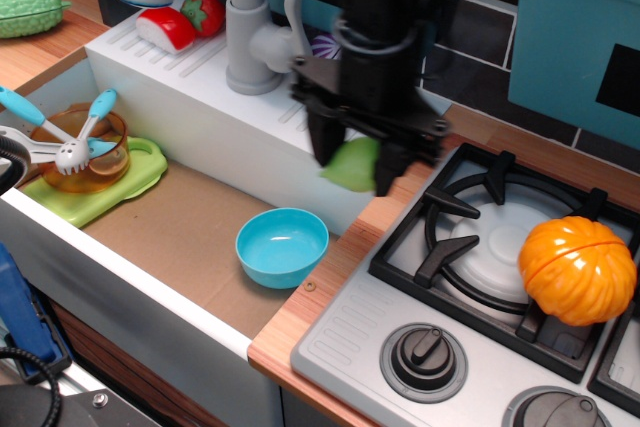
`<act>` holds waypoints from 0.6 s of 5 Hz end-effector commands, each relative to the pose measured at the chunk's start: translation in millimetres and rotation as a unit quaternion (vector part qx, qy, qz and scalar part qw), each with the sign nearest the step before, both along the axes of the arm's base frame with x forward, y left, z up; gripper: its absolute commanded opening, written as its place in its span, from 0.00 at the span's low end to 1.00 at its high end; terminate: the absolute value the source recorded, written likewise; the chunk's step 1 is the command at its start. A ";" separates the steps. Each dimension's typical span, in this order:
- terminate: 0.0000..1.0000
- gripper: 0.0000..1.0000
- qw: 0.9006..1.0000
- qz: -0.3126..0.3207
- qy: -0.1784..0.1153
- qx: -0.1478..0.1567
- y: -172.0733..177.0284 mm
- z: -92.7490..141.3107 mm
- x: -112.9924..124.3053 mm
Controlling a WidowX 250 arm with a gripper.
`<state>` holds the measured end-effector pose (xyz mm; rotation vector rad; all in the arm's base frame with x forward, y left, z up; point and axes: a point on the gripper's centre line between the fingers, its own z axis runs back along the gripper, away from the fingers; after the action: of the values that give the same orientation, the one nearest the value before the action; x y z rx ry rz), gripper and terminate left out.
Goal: Put pear in bowl
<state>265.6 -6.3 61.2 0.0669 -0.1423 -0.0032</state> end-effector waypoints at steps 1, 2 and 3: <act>0.00 0.00 0.999 -0.016 -0.044 0.024 24.6 -8.7 -3.1; 0.00 0.00 0.997 -0.024 -0.059 0.037 40.1 -23.9 -1.0; 0.00 0.00 0.997 -0.038 -0.068 0.022 54.8 -34.0 4.4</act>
<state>266.3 53.3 16.2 0.0683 -0.2629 -0.0999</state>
